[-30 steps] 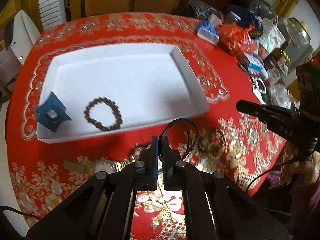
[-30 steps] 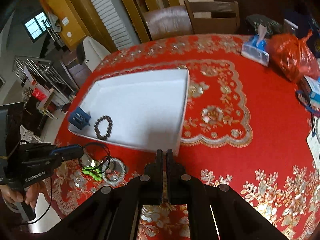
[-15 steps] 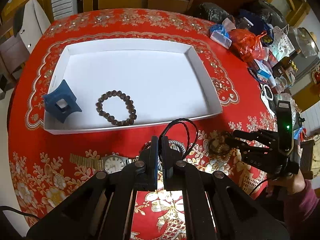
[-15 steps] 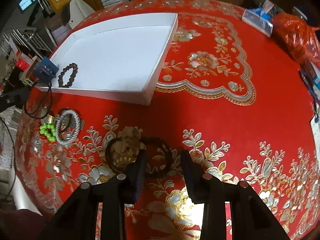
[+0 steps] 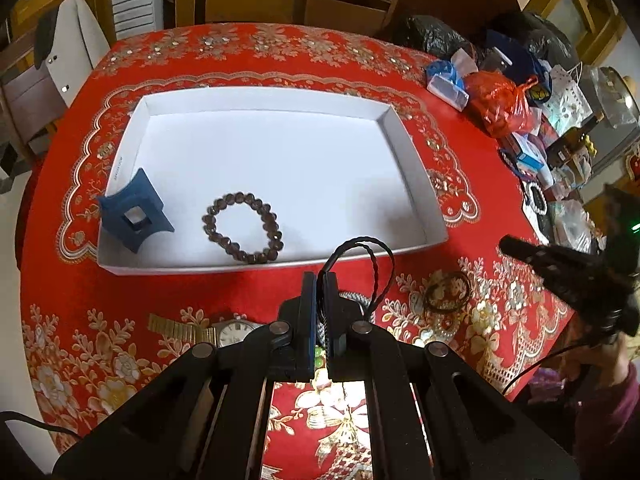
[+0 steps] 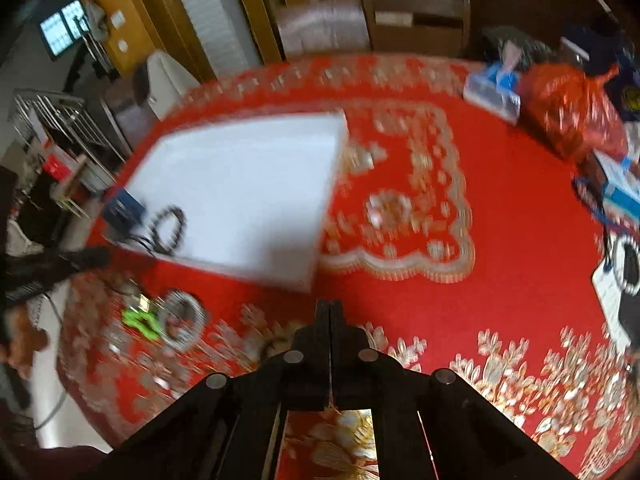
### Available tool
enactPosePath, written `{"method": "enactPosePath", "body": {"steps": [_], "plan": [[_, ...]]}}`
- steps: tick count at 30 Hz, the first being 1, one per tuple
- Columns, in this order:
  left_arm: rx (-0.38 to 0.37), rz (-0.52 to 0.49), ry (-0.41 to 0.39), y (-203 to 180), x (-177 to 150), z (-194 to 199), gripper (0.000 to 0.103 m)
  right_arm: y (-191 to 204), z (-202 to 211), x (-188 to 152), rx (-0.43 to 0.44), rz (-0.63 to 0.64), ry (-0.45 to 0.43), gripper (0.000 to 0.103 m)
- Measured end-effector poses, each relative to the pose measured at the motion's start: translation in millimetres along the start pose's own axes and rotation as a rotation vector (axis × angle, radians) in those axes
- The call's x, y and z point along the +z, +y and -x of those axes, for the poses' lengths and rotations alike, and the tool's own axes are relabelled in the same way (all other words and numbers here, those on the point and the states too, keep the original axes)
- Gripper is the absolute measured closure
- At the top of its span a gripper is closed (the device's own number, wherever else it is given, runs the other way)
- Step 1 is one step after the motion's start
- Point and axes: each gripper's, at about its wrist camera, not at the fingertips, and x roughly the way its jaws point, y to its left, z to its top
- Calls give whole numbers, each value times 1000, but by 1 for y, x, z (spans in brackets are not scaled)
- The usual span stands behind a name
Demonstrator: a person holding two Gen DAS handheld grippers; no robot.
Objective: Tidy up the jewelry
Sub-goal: 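Lift both black cords and carry them over the white tray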
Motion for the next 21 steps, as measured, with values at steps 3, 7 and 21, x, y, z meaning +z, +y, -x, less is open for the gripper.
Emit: {"method": "enactPosePath", "body": {"steps": [3,7,21], "plan": [[-4,3,-12,0,3,4,101,4,13,13,18,3,-27,103],[-9,11,-19,2,4,7,101,2,-2,4,0,16,67,101],[-9,26,12,10,0,2,101,-9,-67,-49,-139,108,185,76]]}}
